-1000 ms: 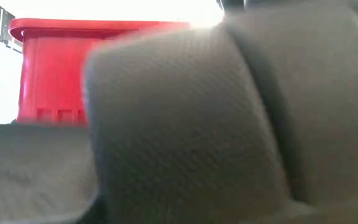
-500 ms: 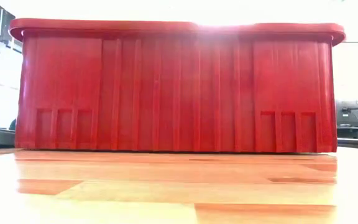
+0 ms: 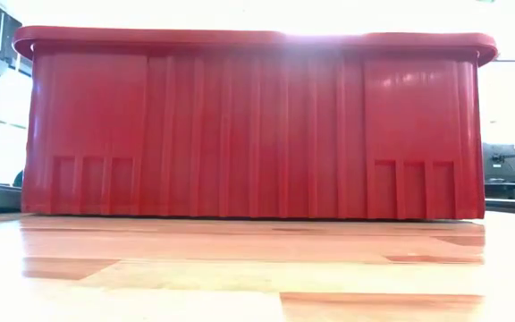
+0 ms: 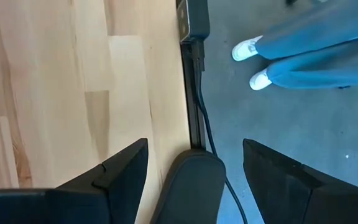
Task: Pick and place slides into bin
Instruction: Put the black slide into the red bin
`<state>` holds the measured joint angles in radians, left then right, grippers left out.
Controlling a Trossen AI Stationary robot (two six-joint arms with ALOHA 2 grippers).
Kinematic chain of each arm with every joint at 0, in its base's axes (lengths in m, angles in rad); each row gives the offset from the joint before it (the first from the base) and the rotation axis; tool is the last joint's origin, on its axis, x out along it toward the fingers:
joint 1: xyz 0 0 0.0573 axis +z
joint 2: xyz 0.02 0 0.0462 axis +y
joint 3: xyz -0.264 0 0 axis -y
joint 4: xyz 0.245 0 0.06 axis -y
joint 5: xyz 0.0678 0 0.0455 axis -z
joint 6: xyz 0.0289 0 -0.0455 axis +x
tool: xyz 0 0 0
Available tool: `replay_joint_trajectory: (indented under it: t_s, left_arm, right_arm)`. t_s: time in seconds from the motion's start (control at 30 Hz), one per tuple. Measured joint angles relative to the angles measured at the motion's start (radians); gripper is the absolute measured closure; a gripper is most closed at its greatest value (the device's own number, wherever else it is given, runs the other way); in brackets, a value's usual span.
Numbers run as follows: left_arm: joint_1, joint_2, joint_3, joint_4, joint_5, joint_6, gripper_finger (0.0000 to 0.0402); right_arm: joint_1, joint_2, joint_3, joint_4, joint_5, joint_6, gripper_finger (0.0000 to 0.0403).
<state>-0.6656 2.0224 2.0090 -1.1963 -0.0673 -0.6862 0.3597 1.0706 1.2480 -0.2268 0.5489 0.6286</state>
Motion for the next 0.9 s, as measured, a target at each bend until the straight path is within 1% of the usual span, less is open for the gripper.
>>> replay_joint_trajectory:
  t_s: [0.07,0.17,0.3,0.4,0.5,0.6,0.67,0.73,0.83,0.9]
  left_arm:
    - [0.006,0.0,0.0,0.001,-0.001,-0.001,0.0156]
    - [0.019,0.0,0.0,0.001,-0.002,-0.003,0.0156]
    - [0.045,0.0,0.0,0.003,-0.001,-0.04,0.0156]
    - [0.066,0.0,0.0,0.01,-0.001,-0.044,0.0156]
    - [0.092,0.0,0.0,0.028,-0.002,-0.045,0.0156]
    - [0.113,0.0,0.0,0.046,-0.002,-0.051,0.0156]
    - [0.122,0.0,0.0,0.053,-0.005,-0.053,0.0156]
    - [0.127,0.0,0.0,0.055,-0.005,-0.055,0.0156]
    - [0.13,0.0,0.0,0.055,-0.005,-0.062,0.0156]
    - [0.129,0.0,0.0,0.055,-0.005,-0.075,0.0156]
  right_arm:
    - [-0.114,-0.025,0.0,-0.044,-0.067,-0.03,0.0402]
    - [-0.283,-0.021,0.001,-0.174,-0.197,0.014,0.0402]
    - [-0.462,0.047,0.0,-0.344,-0.39,0.071,0.0402]
    - [-0.554,0.128,0.0,-0.371,-0.513,0.044,0.0403]
    - [-0.614,0.227,0.0,-0.332,-0.621,0.0,0.0403]
    - [-0.646,0.338,0.0,-0.283,-0.719,-0.005,0.0403]
    - [-0.655,0.414,0.0,-0.27,-0.742,-0.021,0.0403]
    - [-0.662,0.482,0.0,-0.261,-0.74,-0.059,0.0403]
    - [-0.685,0.568,0.0,-0.232,-0.738,-0.069,0.0403]
    - [-0.702,0.611,0.0,-0.202,-0.776,-0.06,0.0403]
